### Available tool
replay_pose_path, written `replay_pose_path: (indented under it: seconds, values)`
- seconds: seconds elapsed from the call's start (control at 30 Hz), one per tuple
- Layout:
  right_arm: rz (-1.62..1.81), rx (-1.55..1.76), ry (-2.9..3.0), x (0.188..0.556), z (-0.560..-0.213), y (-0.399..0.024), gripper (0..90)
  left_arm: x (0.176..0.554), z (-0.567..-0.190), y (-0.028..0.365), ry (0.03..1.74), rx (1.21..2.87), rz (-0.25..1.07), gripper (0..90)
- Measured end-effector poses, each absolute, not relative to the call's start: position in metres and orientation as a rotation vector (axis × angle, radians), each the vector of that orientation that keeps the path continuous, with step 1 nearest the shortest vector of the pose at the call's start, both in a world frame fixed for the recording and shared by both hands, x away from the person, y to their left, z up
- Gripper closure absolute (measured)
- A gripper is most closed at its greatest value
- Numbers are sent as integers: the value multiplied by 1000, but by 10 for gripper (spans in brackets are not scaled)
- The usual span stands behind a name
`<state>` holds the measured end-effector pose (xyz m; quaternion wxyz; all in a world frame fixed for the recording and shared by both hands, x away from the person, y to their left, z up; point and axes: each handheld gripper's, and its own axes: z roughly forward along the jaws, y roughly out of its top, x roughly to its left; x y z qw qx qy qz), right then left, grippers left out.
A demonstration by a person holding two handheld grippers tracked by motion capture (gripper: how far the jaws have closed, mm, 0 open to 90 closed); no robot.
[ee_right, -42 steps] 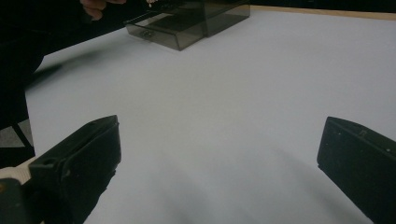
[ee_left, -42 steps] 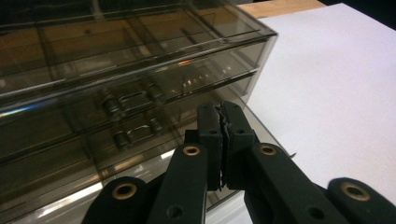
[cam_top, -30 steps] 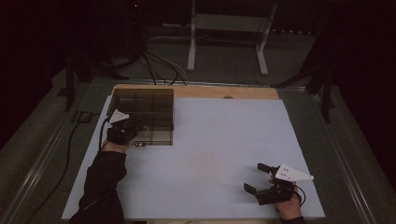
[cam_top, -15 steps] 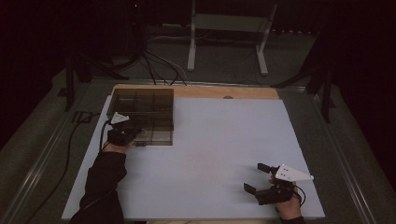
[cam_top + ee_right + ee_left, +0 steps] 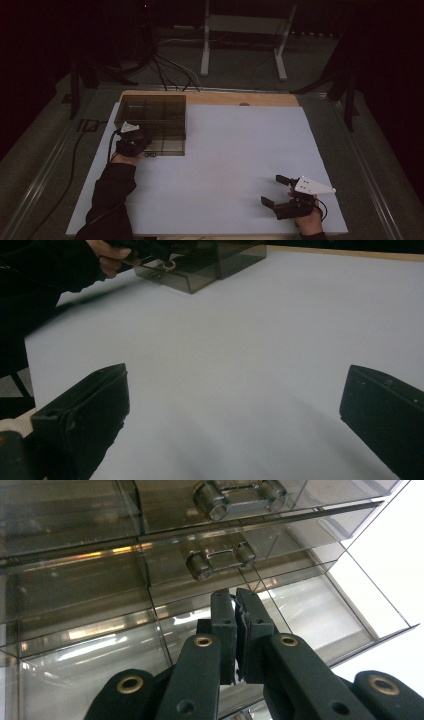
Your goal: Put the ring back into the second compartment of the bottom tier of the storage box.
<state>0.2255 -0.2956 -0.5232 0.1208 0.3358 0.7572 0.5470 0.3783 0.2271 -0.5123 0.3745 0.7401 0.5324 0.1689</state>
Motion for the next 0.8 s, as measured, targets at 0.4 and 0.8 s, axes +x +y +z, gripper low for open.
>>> replay_pose_path:
  seconds: [0.4,0.8]
  values:
    - [1590,975,2214,225,-523,-296,0,375,-500,222,1386,1887,481,545]
    - [1587,975,2216,225,-523,-296,0,368,-480,211,1248,1878,398,149]
